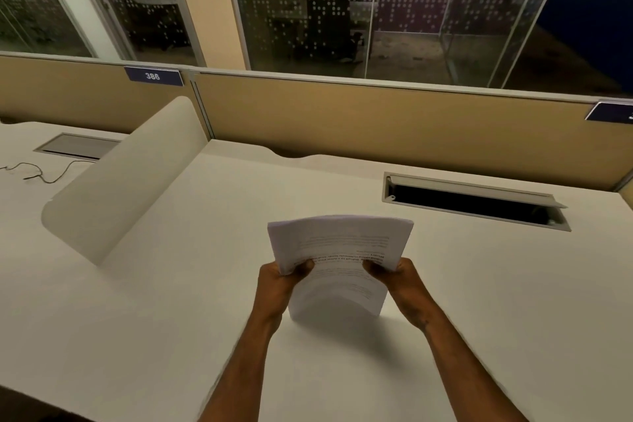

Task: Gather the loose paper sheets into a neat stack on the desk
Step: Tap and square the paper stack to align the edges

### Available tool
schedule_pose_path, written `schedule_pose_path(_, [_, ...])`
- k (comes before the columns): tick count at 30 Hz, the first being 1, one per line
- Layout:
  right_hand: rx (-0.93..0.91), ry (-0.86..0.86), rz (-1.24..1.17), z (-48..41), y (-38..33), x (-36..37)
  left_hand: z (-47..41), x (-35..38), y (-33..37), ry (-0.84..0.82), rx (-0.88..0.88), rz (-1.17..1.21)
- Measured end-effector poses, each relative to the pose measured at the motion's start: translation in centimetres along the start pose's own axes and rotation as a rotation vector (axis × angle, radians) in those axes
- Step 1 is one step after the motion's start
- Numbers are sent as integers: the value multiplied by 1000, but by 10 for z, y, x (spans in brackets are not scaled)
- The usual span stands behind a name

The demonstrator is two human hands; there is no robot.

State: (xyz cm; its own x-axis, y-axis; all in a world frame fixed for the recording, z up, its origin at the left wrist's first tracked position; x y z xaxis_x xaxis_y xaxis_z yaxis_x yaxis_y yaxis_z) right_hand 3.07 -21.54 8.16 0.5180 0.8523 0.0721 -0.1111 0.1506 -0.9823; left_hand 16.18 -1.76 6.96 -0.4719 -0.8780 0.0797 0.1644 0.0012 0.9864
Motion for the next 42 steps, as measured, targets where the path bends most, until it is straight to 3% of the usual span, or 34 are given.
schedule_pose_path(6, [23, -11, 20, -3, 10, 0, -2, -5, -3, -27, -13, -73])
schedule_pose_path(12, [15, -39, 48, -5, 1, 2, -5, -7, 3, 48, -22, -13])
schedule_pose_path(17, [-20, -108, -115, 4, 3, -14, -10, -14, 50, 170, 92, 282])
schedule_pose_path(21, [-69, -135, -229, 7, 6, 9, -5, 4, 68, 159, 110, 569])
schedule_pose_path(25, [-97, 0, -480, 0, -27, 18, 6, 23, 50, 165, 27, 715])
schedule_pose_path(28, [-118, 91, -451, -4, -36, 11, 13, 27, 36, 125, -18, 748])
schedule_pose_path(32, [-155, 136, -297, -3, -45, -11, 0, -20, 41, 39, -2, 682])
schedule_pose_path(36, [-168, 89, -117, -4, -55, -35, -28, -91, 79, -21, 67, 249])
schedule_pose_path(39, [-143, 36, 31, -5, -50, -34, -36, -86, 87, -124, 81, -73])
schedule_pose_path(42, [-108, -4, 102, -4, -38, -25, -34, -68, 76, -73, 87, -65])
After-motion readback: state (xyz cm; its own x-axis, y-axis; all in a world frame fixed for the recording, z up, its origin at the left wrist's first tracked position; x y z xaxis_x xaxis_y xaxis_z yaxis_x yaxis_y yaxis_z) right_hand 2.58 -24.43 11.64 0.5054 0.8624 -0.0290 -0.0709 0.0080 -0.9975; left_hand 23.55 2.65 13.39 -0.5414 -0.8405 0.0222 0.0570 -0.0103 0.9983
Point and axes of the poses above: each hand's wrist, its own z-axis away from the middle knuckle, its own x-axis out of the palm, y = z × x, the point moved 7 cm from there along -z, towards the middle knuckle, and after that the axes turned 2 degrees about y, right-handed, at the moved point
